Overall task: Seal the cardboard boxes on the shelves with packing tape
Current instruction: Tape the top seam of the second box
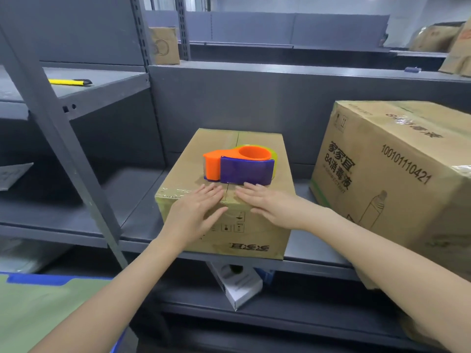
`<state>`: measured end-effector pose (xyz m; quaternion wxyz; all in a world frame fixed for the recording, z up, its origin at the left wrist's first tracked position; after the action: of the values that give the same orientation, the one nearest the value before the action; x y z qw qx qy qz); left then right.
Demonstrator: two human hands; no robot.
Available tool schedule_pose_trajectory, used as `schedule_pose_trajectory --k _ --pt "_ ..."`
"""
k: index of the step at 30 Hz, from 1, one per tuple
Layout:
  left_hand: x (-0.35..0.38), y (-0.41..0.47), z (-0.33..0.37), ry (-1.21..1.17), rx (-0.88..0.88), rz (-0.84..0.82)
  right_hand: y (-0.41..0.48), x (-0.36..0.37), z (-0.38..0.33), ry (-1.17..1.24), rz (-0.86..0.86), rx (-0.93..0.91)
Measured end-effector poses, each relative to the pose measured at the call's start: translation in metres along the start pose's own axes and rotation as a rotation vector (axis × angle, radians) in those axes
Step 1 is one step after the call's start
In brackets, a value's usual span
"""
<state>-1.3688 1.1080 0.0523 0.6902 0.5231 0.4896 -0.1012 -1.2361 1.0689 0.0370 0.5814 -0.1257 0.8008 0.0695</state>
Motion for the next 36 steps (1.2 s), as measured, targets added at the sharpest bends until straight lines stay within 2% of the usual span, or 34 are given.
schedule_pose_trajectory --k 4,10,15,20,25,31,36 --pt "0.001 0.016 0.041 -0.001 0.167 0.071 -0.027 -0.023 0.019 0.039 0.048 0.043" --pt "0.016 0.015 0.038 -0.056 0.197 0.054 -0.058 -0.037 0.044 0.118 0.137 0.101" --pt "0.012 0.020 0.046 -0.039 0.159 0.018 -0.077 -0.032 0.060 0.161 0.155 0.108" --pt "0.015 0.041 0.095 -0.077 0.208 0.015 -0.074 -0.021 0.060 0.167 0.120 0.070" --pt "0.023 0.053 0.114 -0.049 0.122 0.023 -0.071 -0.018 0.068 0.168 0.171 0.096" --pt "0.024 0.048 0.116 -0.037 0.100 0.128 -0.070 -0.015 0.069 0.152 0.203 0.054" --pt "0.028 0.048 0.115 -0.020 0.094 0.149 -0.069 -0.015 0.070 0.148 0.244 0.051"
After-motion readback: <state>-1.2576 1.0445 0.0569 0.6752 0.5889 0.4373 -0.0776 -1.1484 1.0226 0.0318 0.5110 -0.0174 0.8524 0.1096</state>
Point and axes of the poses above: each hand's wrist, its own y-axis towards the middle knuckle, its own x-axis out of the palm, z = x × y, the point moved 8 cm from there along y, towards the middle knuckle, and after that the axes turned 13 degrees about y, right-handed, at the moved point
